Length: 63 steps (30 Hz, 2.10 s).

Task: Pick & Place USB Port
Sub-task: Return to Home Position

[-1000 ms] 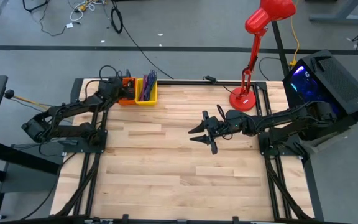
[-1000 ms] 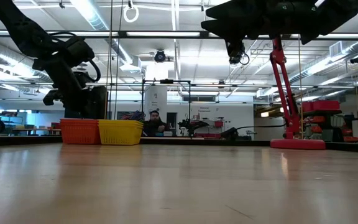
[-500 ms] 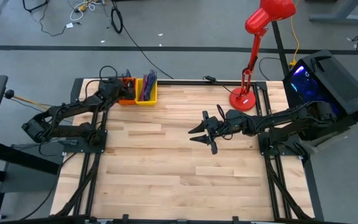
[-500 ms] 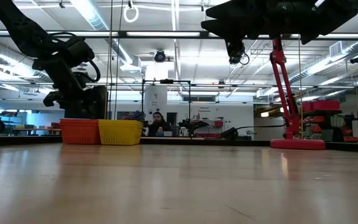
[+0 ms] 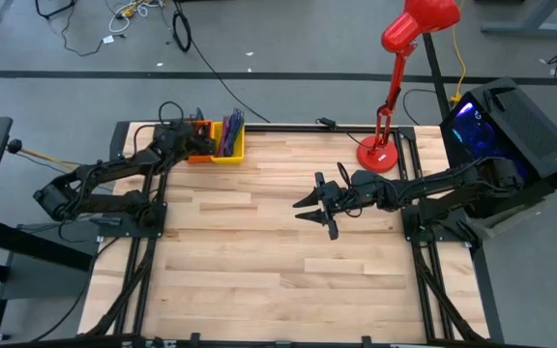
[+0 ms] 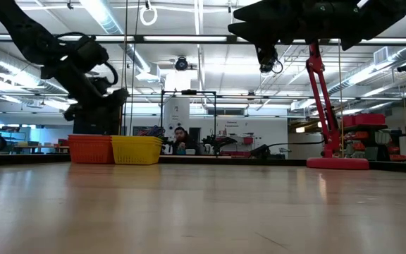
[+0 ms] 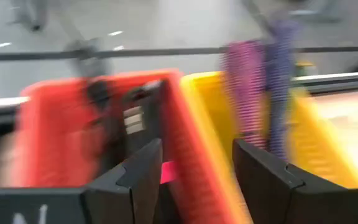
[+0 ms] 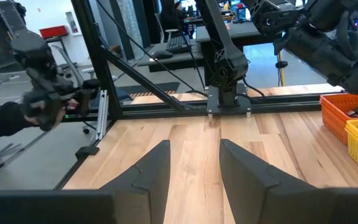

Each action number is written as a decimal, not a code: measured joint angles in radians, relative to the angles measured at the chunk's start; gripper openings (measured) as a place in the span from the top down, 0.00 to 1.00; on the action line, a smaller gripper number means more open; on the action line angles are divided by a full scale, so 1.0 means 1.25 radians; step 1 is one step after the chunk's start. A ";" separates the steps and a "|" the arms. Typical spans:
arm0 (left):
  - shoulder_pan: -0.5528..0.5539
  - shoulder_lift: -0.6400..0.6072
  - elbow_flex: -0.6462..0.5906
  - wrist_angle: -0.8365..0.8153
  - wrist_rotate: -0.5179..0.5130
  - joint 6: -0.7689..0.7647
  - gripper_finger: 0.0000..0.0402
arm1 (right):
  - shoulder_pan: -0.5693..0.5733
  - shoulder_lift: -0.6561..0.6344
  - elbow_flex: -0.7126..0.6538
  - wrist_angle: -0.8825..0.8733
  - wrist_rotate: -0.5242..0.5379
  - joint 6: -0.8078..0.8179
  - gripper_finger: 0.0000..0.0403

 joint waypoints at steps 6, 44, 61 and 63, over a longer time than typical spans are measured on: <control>-0.057 0.000 0.000 0.138 0.099 0.031 0.50 | 0.000 0.000 0.000 -0.009 0.000 0.000 0.65; -0.738 -0.001 0.000 0.442 0.238 0.239 0.50 | -0.029 0.000 0.000 -0.004 0.041 -0.060 0.65; -0.851 -0.151 0.001 0.202 0.047 0.317 0.50 | -0.047 -0.189 -0.095 -0.110 0.033 -0.059 0.65; -0.852 -0.169 0.001 0.178 0.047 0.320 0.50 | -0.045 -0.227 -0.149 -0.077 0.049 -0.052 0.65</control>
